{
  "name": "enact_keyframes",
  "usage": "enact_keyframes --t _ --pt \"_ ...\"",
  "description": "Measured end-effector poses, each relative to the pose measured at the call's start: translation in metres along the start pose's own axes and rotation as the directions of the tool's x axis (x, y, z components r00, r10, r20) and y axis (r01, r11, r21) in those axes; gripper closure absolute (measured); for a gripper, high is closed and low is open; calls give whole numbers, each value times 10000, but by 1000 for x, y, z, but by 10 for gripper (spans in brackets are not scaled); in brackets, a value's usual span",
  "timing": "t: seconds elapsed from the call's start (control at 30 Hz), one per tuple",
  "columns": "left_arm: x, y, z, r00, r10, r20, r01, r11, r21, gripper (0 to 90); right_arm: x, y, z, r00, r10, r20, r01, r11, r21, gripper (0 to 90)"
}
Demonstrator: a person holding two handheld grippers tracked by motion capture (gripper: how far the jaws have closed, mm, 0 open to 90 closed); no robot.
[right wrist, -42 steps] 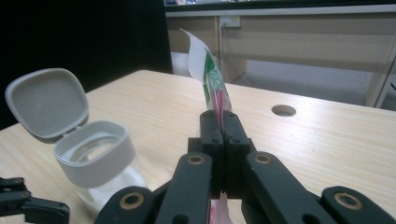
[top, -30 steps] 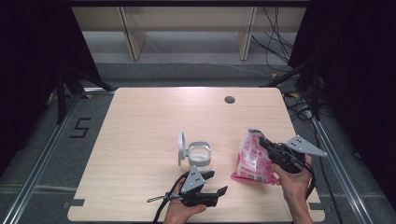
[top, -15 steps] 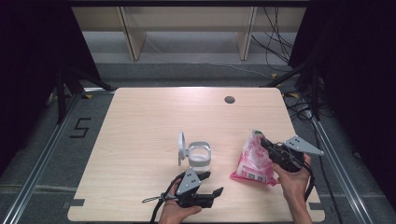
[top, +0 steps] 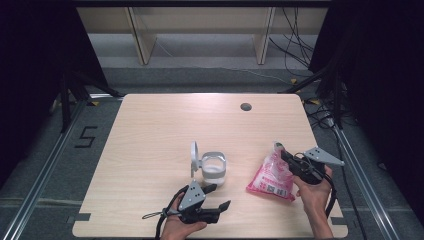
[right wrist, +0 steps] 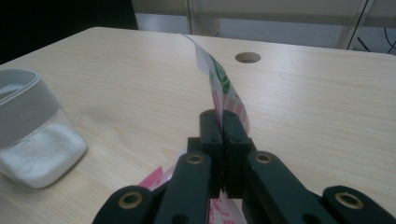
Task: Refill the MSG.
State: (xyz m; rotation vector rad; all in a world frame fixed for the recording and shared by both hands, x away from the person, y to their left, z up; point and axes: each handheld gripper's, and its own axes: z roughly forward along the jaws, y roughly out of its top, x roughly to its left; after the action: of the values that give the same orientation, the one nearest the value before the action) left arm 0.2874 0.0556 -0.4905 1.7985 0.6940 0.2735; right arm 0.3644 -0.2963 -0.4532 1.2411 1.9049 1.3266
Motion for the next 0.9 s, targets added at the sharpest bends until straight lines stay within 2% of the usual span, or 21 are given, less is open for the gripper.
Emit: enact_keyframes --t 0.03,0.07,0.1,0.17,0.2,0.23,0.27,0.3,0.33,0.37,0.43,0.47,0.57,0.6,0.63,0.7,0.77,0.8,0.83,0.87,0.9 --pt "1 -1 0 10000 -26 66 26 10000 -60 316 0 0 -1 9999 118 -101 -118 9999 36 899" --pt "2 -1 -1 10000 -25 -58 25 10000 10 316 0 0 -1 9999 87 -52 -87 10000 46 898" --pt "3 -1 -3 9999 38 -106 -37 10000 76 316 1 0 -2 9995 321 -8 -320 9994 127 896" --pt "4 -1 -4 10000 31 -65 -31 10000 26 318 -1 -1 0 9999 122 13 -122 9999 36 894" --pt "5 -1 -5 10000 37 -63 -36 10000 36 318 1 -1 -1 9989 470 -53 -470 9989 86 892" --pt "7 -1 -7 10000 22 -33 -22 10000 -19 319 1 -2 -1 9989 475 -16 -475 9988 68 890" --pt "9 0 -9 9999 -33 -135 32 10000 -34 326 -1 -2 -1 9996 270 85 -270 9996 -1 885" --pt "11 0 -11 9999 6 -172 -7 10000 -90 332 0 -3 -2 9980 628 97 -630 9979 169 882" --pt "12 1 -13 9998 34 -199 -35 10000 -54 347 -4 -4 -1 9994 302 180 -302 9995 14 880" --pt "14 1 -16 9998 96 -168 -97 9999 -83 358 -2 -5 -1 9980 620 146 -621 9981 17 878" --pt "17 2 -21 9996 -14 -276 10 9999 -115 367 -6 -6 -2 9987 504 52 -504 9986 -144 873" --pt "19 2 -23 9997 -38 -226 35 9999 -122 383 -4 -6 -4 9974 688 206 -687 9976 -54 868" --pt "21 1 -26 9996 -146 -225 143 9998 -121 405 -9 -8 -6 9980 510 385 -514 9986 88 838" --pt "23 1 -28 9996 -74 -288 73 10000 -24 418 -8 -9 -7 9953 746 615 -757 9970 150 820" --pt "25 1 -29 9994 -45 -355 45 10000 -13 419 -6 -10 -9 9924 1160 407 -1163 9932 50 806" --pt "26 0 -30 9996 10 -274 -13 9999 -121 438 -10 -10 -10 9967 751 315 -748 9971 -111 784" --pt "27 0 -32 9997 -10 -261 5 9998 -173 463 -6 -11 -15 9911 1163 651 -1168 9932 29 748" --pt "28 0 -34 9995 79 -317 -84 9998 -182 490 -9 -12 -15 9933 954 647 -950 9954 -97 733" --pt "29 0 -34 9995 187 -260 -194 9995 -262 513 -7 -13 -17 9893 1253 751 -1254 9921 -27 718" --pt "29 0 -35 9996 156 -230 -162 9995 -285 526 -9 -14 -19 9912 1004 864 -1002 9949 -67 695" --pt "29 0 -38 9986 307 -430 -315 9994 -171 549 -10 -15 -21 9923 1125 523 -1119 9936 -131 681"
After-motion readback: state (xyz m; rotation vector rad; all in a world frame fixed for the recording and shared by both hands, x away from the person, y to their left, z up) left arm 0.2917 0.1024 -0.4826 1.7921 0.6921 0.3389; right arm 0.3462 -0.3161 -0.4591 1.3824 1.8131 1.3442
